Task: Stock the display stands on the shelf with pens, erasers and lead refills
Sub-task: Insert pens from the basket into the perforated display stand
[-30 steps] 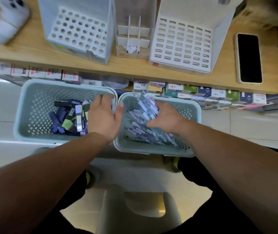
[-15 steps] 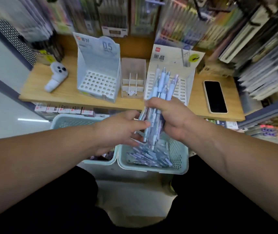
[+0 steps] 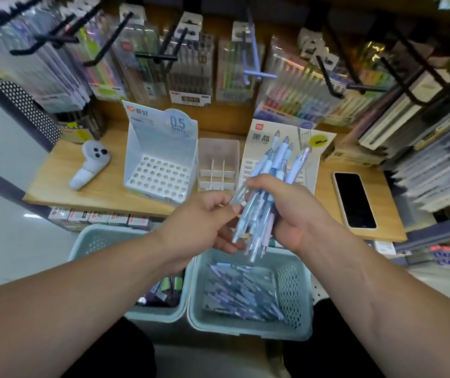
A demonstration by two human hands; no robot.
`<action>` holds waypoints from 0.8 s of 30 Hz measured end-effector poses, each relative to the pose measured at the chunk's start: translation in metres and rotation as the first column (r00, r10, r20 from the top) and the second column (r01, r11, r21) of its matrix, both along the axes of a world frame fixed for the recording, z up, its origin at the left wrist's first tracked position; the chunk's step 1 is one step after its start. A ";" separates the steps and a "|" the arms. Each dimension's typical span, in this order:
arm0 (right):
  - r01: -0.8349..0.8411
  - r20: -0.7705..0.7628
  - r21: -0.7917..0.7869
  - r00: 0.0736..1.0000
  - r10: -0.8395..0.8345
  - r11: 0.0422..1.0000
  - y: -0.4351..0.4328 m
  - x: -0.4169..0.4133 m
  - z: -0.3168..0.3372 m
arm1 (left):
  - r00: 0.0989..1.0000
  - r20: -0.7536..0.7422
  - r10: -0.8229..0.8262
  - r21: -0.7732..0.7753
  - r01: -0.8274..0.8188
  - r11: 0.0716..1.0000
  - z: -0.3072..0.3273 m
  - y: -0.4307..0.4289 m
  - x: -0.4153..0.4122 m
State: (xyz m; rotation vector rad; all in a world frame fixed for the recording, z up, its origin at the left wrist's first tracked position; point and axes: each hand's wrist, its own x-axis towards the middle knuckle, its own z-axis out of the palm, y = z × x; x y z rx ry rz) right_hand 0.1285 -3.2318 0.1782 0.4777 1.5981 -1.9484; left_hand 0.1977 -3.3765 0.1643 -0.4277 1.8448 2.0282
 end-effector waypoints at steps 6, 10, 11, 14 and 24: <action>0.028 -0.010 0.038 1.000 -0.028 0.999 -0.013 -0.018 -0.012 | 0.995 0.059 0.076 0.022 -0.078 0.997 -0.010 -0.023 -0.019; 0.051 0.003 0.093 0.999 -0.052 0.994 -0.020 -0.022 -0.021 | 0.991 0.111 0.081 0.007 -0.082 0.997 -0.021 -0.029 -0.023; 0.061 0.008 0.091 0.998 -0.062 0.994 -0.021 -0.023 -0.023 | 0.988 0.118 0.097 0.005 -0.099 0.995 -0.023 -0.031 -0.024; 0.076 0.013 0.100 0.997 -0.078 0.992 -0.022 -0.023 -0.027 | 0.985 0.105 0.139 -0.068 -0.132 0.989 -0.029 -0.046 -0.029; 0.067 0.044 0.078 0.997 -0.070 0.995 -0.022 -0.018 -0.033 | 0.996 0.079 0.051 -0.595 0.006 0.804 -0.069 -0.096 -0.020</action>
